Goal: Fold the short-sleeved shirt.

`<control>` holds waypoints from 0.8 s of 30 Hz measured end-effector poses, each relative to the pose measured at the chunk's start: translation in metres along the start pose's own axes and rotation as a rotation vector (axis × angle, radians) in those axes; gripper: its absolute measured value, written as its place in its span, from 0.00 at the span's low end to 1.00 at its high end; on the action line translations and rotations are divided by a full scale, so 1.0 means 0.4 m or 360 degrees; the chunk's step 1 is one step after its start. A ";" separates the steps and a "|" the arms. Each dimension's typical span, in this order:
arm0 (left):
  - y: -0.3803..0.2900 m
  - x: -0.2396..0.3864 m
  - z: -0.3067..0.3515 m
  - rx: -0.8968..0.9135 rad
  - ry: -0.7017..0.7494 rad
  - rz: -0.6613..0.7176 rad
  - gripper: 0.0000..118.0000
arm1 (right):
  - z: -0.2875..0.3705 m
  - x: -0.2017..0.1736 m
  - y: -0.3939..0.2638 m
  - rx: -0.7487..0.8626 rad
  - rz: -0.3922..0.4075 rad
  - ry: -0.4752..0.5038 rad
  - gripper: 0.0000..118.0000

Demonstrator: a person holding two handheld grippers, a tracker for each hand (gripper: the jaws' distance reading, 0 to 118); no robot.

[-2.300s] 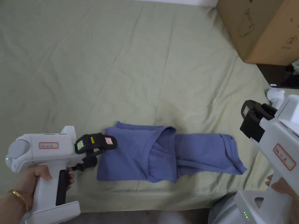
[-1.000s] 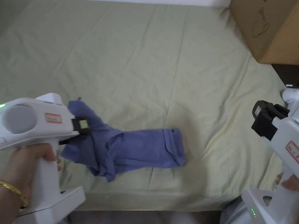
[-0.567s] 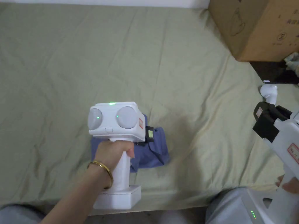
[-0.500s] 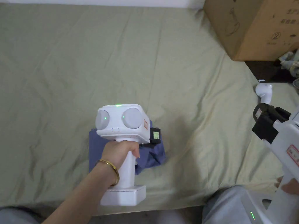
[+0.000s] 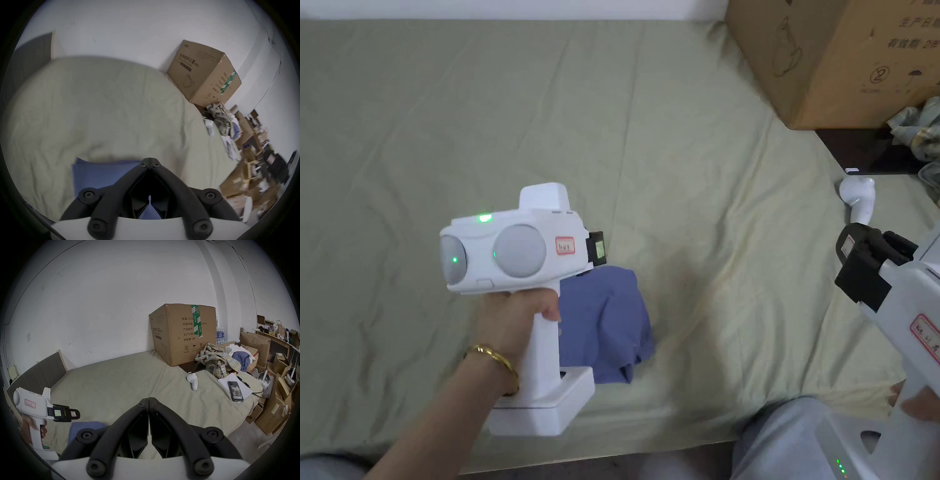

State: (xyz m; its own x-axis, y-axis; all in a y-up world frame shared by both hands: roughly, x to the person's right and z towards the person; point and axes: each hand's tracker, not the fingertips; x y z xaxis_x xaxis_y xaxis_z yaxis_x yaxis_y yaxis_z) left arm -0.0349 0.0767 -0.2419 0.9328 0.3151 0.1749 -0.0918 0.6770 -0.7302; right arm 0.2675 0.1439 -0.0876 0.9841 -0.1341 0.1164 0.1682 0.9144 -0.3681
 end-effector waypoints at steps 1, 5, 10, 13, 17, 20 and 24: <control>-0.017 -0.003 -0.007 0.0013 0.0063 -0.0049 0.00 | -0.004 -0.005 0.000 -0.0002 0.0004 0.0015 0.00; -0.107 0.033 -0.053 -0.0087 0.0047 -0.0073 0.00 | -0.012 -0.021 0.000 -0.0012 0.0018 0.0051 0.00; -0.180 0.108 -0.149 -0.0236 0.0016 -0.0140 0.00 | -0.010 -0.012 0.000 -0.0029 0.0031 0.0037 0.00; -0.172 0.099 -0.239 -0.0300 0.0028 0.0044 0.00 | 0.002 -0.005 0.004 -0.0032 0.0018 0.0026 0.00; -0.156 0.100 -0.287 -0.0260 0.0079 0.0113 0.00 | 0.015 -0.004 0.008 -0.0023 0.0049 0.0007 0.00; -0.157 0.123 -0.276 -0.0282 0.0097 0.0044 0.00 | 0.014 -0.007 0.010 -0.0043 0.0065 0.0006 0.00; -0.097 0.086 -0.212 -0.0331 -0.0058 0.0122 0.00 | 0.003 -0.030 0.012 -0.0057 0.0094 0.0073 0.00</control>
State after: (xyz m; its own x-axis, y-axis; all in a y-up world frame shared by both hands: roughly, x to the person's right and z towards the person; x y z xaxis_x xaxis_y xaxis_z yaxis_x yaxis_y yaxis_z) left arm 0.0305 0.0047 -0.2636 0.9124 0.3864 0.1346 -0.0844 0.4998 -0.8620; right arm 0.2563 0.1505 -0.0897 0.9938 -0.0985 0.0517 0.1111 0.9071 -0.4060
